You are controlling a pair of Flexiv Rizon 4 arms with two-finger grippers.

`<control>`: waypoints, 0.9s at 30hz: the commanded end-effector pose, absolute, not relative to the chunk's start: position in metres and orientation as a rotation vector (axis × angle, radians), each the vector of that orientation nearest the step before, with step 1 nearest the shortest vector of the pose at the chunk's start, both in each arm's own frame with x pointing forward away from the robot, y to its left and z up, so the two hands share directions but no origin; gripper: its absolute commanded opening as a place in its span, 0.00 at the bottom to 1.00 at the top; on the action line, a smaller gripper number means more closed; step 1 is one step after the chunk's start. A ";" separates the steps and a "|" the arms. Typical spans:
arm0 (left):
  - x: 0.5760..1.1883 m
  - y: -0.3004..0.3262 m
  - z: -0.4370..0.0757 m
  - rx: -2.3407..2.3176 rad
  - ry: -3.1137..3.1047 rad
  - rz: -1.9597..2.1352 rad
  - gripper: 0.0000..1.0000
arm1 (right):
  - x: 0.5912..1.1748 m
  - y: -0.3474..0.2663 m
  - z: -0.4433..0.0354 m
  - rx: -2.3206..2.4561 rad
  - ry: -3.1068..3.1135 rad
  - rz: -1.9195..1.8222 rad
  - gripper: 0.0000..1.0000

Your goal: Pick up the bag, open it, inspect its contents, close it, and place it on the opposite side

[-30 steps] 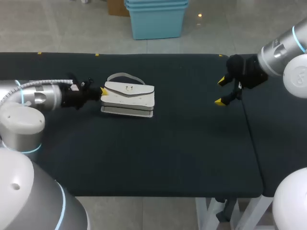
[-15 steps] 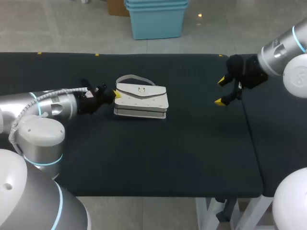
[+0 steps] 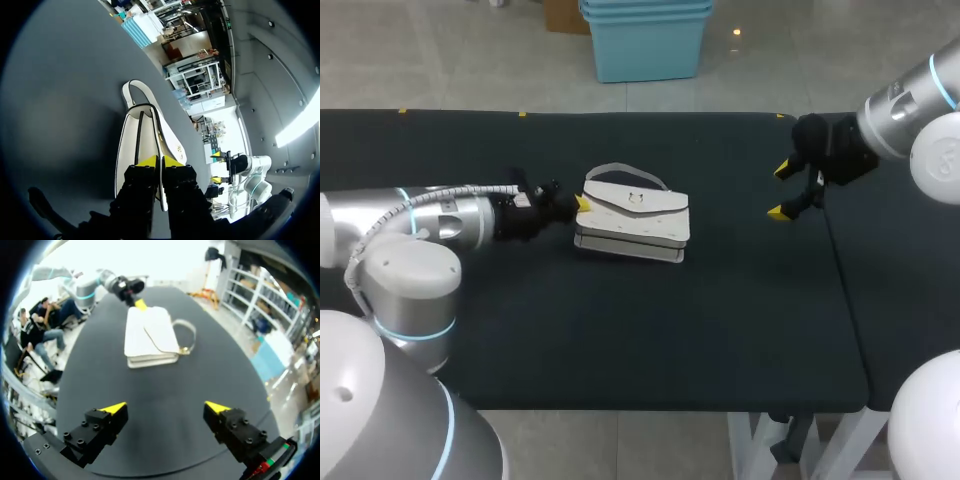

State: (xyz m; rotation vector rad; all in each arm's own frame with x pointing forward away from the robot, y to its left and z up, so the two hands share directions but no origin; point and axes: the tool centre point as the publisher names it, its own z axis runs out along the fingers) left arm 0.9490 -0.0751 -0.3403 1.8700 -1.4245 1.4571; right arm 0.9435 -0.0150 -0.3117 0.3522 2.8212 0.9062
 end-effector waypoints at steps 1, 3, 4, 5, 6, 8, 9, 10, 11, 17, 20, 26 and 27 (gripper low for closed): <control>0.947 -0.091 -0.347 1.850 -1.425 1.457 0.00 | 0.944 -0.015 -0.312 0.351 2.822 0.907 1.00; 0.944 -0.096 -0.348 1.844 -1.428 1.452 0.00 | 0.944 -0.015 -0.312 0.351 2.822 0.907 1.00; 0.944 -0.099 -0.350 1.834 -1.435 1.440 0.00 | 0.944 -0.015 -0.312 0.351 2.822 0.907 1.00; 0.944 -0.101 -0.351 1.833 -1.436 1.438 0.00 | 0.944 -0.015 -0.312 0.351 2.822 0.907 1.00; 0.943 -0.102 -0.352 1.828 -1.443 1.433 0.00 | 0.944 -0.015 -0.312 0.351 2.822 0.907 1.00; 0.943 -0.104 -0.354 1.823 -1.448 1.421 0.00 | 0.944 -0.015 -0.312 0.351 2.822 0.907 1.00; 0.943 -0.105 -0.355 1.820 -1.450 1.416 0.00 | 0.944 -0.015 -0.312 0.351 2.822 0.907 1.00; 0.943 -0.105 -0.356 1.817 -1.452 1.413 0.00 | 0.944 -0.015 -0.312 0.351 2.822 0.907 1.00; 0.943 -0.106 -0.357 1.805 -1.451 1.405 0.00 | 0.944 -0.015 -0.312 0.351 2.822 0.907 1.00; 0.943 -0.107 -0.361 1.803 -1.448 1.396 0.00 | 0.944 -0.015 -0.312 0.351 2.822 0.907 1.00; 0.942 -0.108 -0.362 1.802 -1.445 1.394 0.00 | 0.944 -0.015 -0.312 0.351 2.822 0.907 1.00; 0.945 -0.113 -0.365 1.824 -1.397 1.421 0.00 | 0.944 -0.015 -0.312 0.351 2.822 0.907 1.00; 0.945 -0.115 -0.366 1.826 -1.395 1.424 0.00 | 0.944 -0.015 -0.312 0.351 2.822 0.907 1.00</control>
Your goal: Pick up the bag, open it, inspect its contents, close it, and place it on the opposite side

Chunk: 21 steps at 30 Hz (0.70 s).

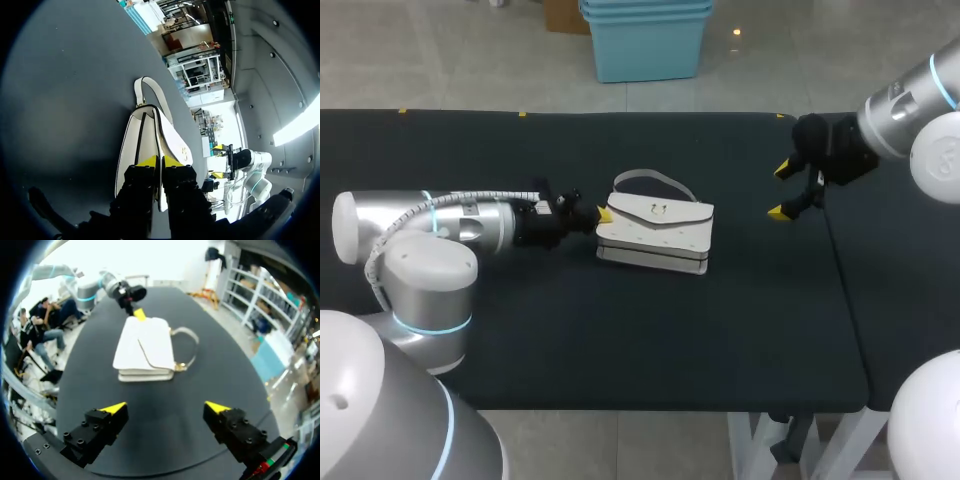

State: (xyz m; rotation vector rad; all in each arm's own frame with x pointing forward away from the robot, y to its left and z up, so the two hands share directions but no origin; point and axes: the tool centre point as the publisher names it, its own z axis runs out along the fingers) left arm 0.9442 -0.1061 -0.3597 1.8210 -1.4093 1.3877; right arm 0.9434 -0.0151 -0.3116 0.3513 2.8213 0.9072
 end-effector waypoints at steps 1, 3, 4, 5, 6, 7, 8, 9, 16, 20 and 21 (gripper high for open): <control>0.946 -0.116 -0.366 1.827 -1.393 1.424 0.00 | 0.944 -0.015 -0.312 0.351 2.822 0.907 1.00; 0.947 -0.119 -0.367 1.827 -1.391 1.423 0.00 | 0.944 -0.015 -0.312 0.351 2.822 0.907 1.00; 0.948 -0.119 -0.368 1.827 -1.390 1.424 0.00 | 0.944 -0.015 -0.312 0.351 2.822 0.907 1.00; 0.949 -0.120 -0.368 1.827 -1.390 1.422 0.00 | 0.944 -0.015 -0.312 0.351 2.822 0.907 1.00; 0.950 -0.120 -0.368 1.828 -1.389 1.421 0.00 | 0.944 -0.015 -0.312 0.351 2.822 0.907 1.00; 0.951 -0.120 -0.368 1.828 -1.388 1.419 0.26 | 0.944 -0.015 -0.312 0.351 2.822 0.907 1.00; 0.951 -0.119 -0.368 1.828 -1.386 1.417 0.72 | 0.944 -0.014 -0.311 0.350 2.824 0.907 1.00; 0.952 -0.118 -0.368 1.828 -1.385 1.416 0.85 | 0.943 -0.013 -0.310 0.343 2.824 0.907 1.00; 0.951 -0.100 -0.354 1.810 -1.364 1.411 1.00 | 0.942 -0.006 -0.298 0.322 2.810 0.890 1.00; 0.952 -0.081 -0.338 1.797 -1.364 1.395 1.00 | 0.941 -0.001 -0.287 0.319 2.806 0.844 1.00; 0.952 -0.076 -0.333 1.793 -1.380 1.403 1.00 | 0.939 0.002 -0.284 0.310 2.801 0.833 1.00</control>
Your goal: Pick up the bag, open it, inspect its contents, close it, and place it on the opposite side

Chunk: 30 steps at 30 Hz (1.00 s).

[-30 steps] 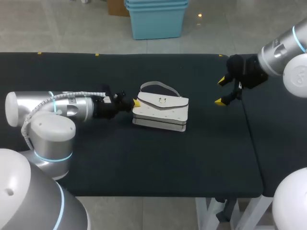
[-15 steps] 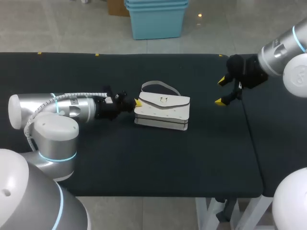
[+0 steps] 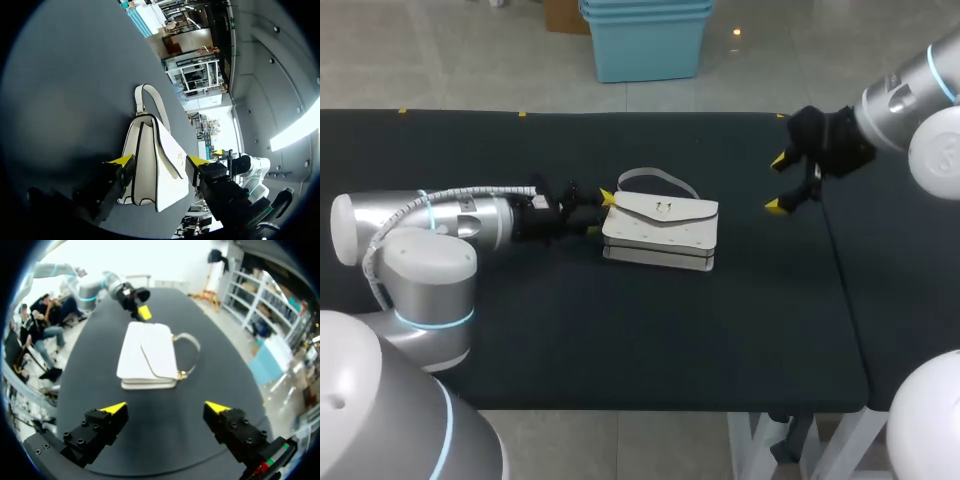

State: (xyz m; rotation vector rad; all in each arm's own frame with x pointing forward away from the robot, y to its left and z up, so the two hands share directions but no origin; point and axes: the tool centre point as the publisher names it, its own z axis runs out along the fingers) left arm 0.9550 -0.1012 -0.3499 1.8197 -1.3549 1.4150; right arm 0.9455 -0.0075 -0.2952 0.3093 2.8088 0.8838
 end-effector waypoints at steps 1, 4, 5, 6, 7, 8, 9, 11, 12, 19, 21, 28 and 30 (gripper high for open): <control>0.952 -0.072 -0.328 1.791 -1.390 1.401 1.00 | 0.938 0.004 -0.281 0.301 2.797 0.811 1.00; 0.954 -0.058 -0.312 1.769 -1.476 1.382 1.00 | 0.934 0.009 -0.275 0.275 2.782 0.776 1.00; 0.955 -0.055 -0.307 1.764 -1.515 1.364 1.00 | 0.933 0.011 -0.273 0.276 2.781 0.750 1.00; 0.956 -0.052 -0.303 1.755 -1.567 1.363 1.00 | 0.931 0.013 -0.271 0.275 2.779 0.727 1.00; 0.956 -0.050 -0.300 1.739 -1.607 1.343 1.00 | 0.930 0.015 -0.270 0.274 2.774 0.699 1.00; 0.958 -0.047 -0.295 1.705 -1.677 1.297 1.00 | 0.928 0.020 -0.269 0.275 2.766 0.638 1.00; 0.960 -0.044 -0.292 1.707 -1.727 1.313 1.00 | 0.926 0.024 -0.268 0.269 2.761 0.629 1.00; 0.963 -0.039 -0.287 1.668 -1.807 1.255 1.00 | 0.923 0.031 -0.266 0.252 2.742 0.621 1.00; 0.965 -0.037 -0.285 1.663 -1.839 1.258 1.00 | 0.922 0.034 -0.266 0.249 2.735 0.601 1.00; 0.968 -0.023 -0.276 1.521 -2.077 1.166 1.00 | 0.911 0.057 -0.268 0.234 2.735 0.555 1.00; 0.970 -0.018 -0.274 1.479 -2.149 1.122 1.00 | 0.907 0.062 -0.269 0.228 2.741 0.539 1.00; 0.975 -0.002 -0.269 1.371 -2.351 1.003 1.00 | 0.895 0.076 -0.269 0.233 2.755 0.541 1.00; 0.977 0.000 -0.267 1.339 -2.413 0.964 1.00 | 0.892 0.081 -0.270 0.227 2.764 0.525 1.00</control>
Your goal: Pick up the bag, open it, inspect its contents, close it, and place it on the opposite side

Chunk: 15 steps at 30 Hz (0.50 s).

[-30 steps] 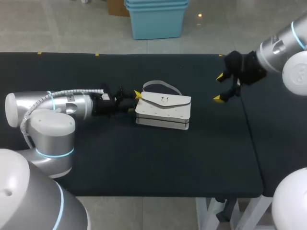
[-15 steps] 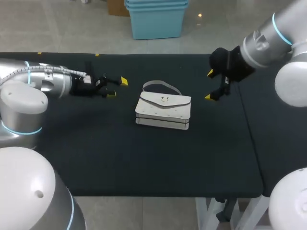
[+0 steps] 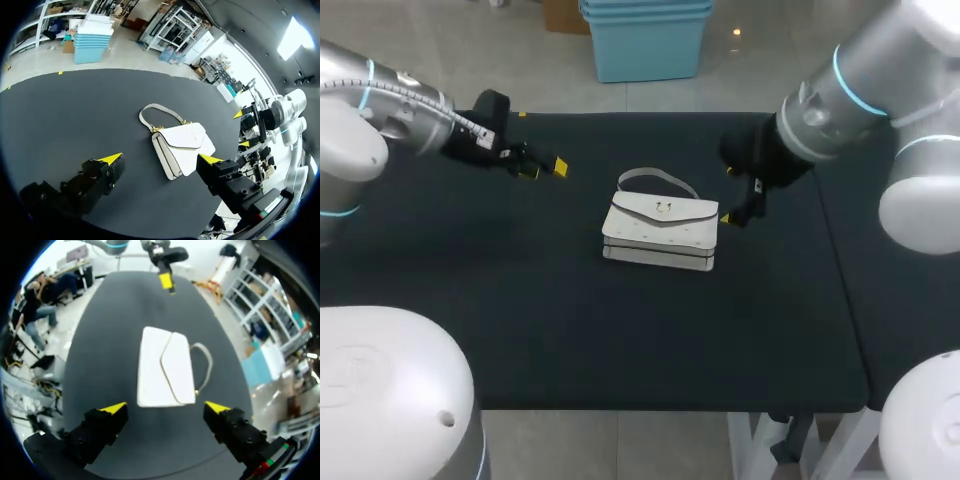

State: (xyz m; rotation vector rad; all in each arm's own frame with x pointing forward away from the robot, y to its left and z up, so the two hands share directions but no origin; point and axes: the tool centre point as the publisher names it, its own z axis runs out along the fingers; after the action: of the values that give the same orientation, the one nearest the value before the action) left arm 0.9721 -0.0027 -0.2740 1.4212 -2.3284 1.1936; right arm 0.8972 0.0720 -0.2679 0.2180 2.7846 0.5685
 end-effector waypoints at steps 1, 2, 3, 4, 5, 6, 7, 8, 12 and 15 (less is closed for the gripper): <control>0.977 0.001 -0.266 1.321 -2.455 0.956 1.00 | 0.890 0.083 -0.270 0.225 2.767 0.511 1.00; 0.977 0.001 -0.265 1.290 -2.488 0.928 1.00 | 0.889 0.085 -0.270 0.221 2.771 0.495 1.00; 0.976 0.002 -0.264 1.240 -2.535 0.910 1.00 | 0.888 0.088 -0.271 0.216 2.775 0.478 1.00; 0.976 0.003 -0.263 1.196 -2.578 0.887 1.00 | 0.887 0.090 -0.272 0.211 2.778 0.467 1.00; 0.975 0.004 -0.261 1.146 -2.616 0.860 1.00 | 0.886 0.092 -0.272 0.207 2.782 0.461 1.00; 0.975 0.004 -0.260 1.110 -2.657 0.852 1.00 | 0.885 0.094 -0.273 0.205 2.784 0.457 1.00; 0.975 0.004 -0.259 1.067 -2.696 0.835 1.00 | 0.885 0.096 -0.273 0.204 2.785 0.450 1.00; 0.974 0.004 -0.259 1.020 -2.730 0.826 1.00 | 0.884 0.098 -0.274 0.205 2.784 0.441 1.00; 0.971 0.002 -0.257 0.844 -2.821 0.771 1.00 | 0.881 0.103 -0.277 0.214 2.754 0.420 1.00; 0.968 -0.002 -0.255 0.725 -2.839 0.748 1.00 | 0.877 0.108 -0.280 0.206 2.713 0.428 1.00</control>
State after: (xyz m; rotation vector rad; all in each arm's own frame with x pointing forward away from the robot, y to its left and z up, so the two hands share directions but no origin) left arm 0.9634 -0.0004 -0.2582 0.8716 -2.8014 0.9031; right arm 0.8817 0.1013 -0.2713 0.1952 2.7656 0.4413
